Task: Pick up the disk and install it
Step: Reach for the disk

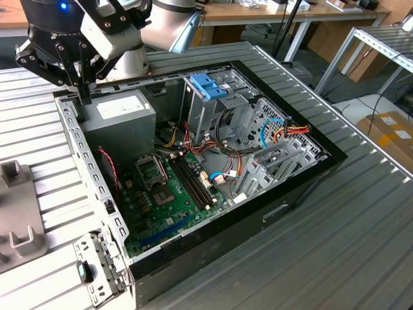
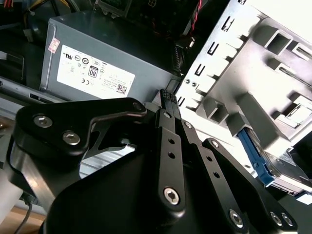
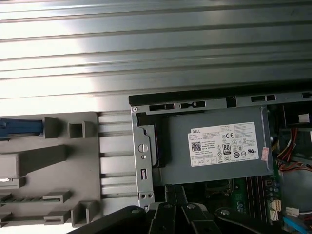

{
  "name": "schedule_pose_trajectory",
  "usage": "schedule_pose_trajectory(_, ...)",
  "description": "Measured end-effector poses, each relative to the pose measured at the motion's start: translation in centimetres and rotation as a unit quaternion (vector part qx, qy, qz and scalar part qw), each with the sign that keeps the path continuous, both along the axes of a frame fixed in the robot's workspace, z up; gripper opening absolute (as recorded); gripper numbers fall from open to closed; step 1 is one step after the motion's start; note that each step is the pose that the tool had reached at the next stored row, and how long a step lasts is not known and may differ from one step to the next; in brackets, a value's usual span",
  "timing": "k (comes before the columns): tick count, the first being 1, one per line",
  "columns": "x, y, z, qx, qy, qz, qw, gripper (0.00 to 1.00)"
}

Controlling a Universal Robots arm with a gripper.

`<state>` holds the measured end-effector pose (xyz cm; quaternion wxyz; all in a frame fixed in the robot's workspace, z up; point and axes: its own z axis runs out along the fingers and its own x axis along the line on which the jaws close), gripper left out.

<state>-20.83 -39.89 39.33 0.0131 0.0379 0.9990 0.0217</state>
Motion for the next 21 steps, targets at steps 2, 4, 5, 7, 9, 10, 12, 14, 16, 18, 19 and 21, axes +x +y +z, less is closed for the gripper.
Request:
schedule_pose_trajectory(2,-0.20,0.00,0.00,0.0000,0.0000,0.000,1.0000,0.10)
schedule_pose_trajectory(4,-0.33,0.00,0.00,0.0000,0.0000,0.000,1.0000,0.10)
schedule_pose_trajectory(5,-0.40,0.00,0.00,0.0000,0.0000,0.000,1.0000,0.10)
schedule_pose_trajectory(7,-0.56,0.00,0.00,0.0000,0.0000,0.000,1.0000,0.10)
schedule_pose_trajectory(9,-0.73,0.00,0.00,0.0000,0.0000,0.000,1.0000,0.10)
schedule_pose_trajectory(10,-0.80,0.00,0.00,0.0000,0.0000,0.000,1.0000,0.10)
schedule_pose_trajectory(12,-0.98,0.00,0.00,0.0000,0.0000,0.000,1.0000,0.10)
schedule_pose_trajectory(14,-1.28,0.00,0.00,0.0000,0.0000,0.000,1.0000,0.10)
schedule_pose_trajectory(16,-1.51,0.00,0.00,0.0000,0.0000,0.000,1.0000,0.10)
schedule_pose_trajectory(18,-1.66,0.00,0.00,0.0000,0.0000,0.000,1.0000,0.10)
schedule_pose_trajectory(19,-1.76,0.00,0.00,0.0000,0.0000,0.000,1.0000,0.10)
schedule_pose_trajectory(21,-1.94,0.00,0.00,0.0000,0.0000,0.000,1.0000,0.10)
